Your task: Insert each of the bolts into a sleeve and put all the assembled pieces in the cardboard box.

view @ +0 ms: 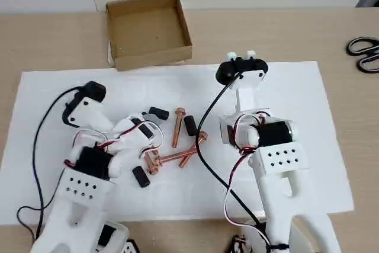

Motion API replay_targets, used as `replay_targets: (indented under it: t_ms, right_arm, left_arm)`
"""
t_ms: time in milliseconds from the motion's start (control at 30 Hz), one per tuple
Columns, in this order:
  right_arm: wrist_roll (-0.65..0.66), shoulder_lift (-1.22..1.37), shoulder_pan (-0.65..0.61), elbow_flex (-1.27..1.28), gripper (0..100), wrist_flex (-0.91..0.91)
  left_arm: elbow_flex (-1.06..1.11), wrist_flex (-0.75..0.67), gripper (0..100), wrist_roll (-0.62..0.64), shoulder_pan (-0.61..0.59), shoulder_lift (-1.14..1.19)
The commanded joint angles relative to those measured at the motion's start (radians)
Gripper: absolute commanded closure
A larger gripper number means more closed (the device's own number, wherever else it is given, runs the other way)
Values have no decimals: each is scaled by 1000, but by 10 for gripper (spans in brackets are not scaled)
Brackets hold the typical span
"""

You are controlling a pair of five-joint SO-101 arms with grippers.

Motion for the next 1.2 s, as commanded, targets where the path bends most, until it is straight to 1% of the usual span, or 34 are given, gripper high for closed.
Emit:
replay_targets:
  t_ms: [0, 133, 233, 367, 567, 667, 767, 800, 900, 967, 1067, 1167]
  right_arm:
    - [0, -38, 8, -5, 991, -10]
    - [0, -38, 8, -5, 991, -10]
    - [0, -38, 8, -5, 991, -10]
    - [0, -36, 8, -3, 991, -10]
    - [0, -36, 7, 54, 991, -18]
    - [0, -38, 7, 72, 991, -18]
    - [0, -38, 7, 72, 991, -19]
    - [0, -38, 7, 72, 991, -19]
    - [0, -38, 7, 72, 991, -19]
    - [0, -38, 7, 72, 991, -19]
    - [0, -39, 7, 72, 991, -19]
    - [0, -39, 7, 72, 991, -19]
  left_arm:
    - [-133, 92, 820, 5, 2, 2]
    - [-145, 147, 820, 5, 66, 3]
    - [-117, 146, 821, -2, 100, 37]
    - [-117, 146, 821, -51, 110, 146]
    - [-116, 147, 820, -54, 103, 347]
    - [-117, 146, 820, -54, 112, 425]
    - [-127, 149, 821, -63, 146, 470]
    - [-140, 149, 821, -87, 158, 479]
    - [-197, 158, 821, -218, 175, 482]
    - [-245, 206, 821, -308, 175, 482]
    - [-308, 316, 820, -439, 173, 488]
    - [-335, 402, 820, -660, 173, 489]
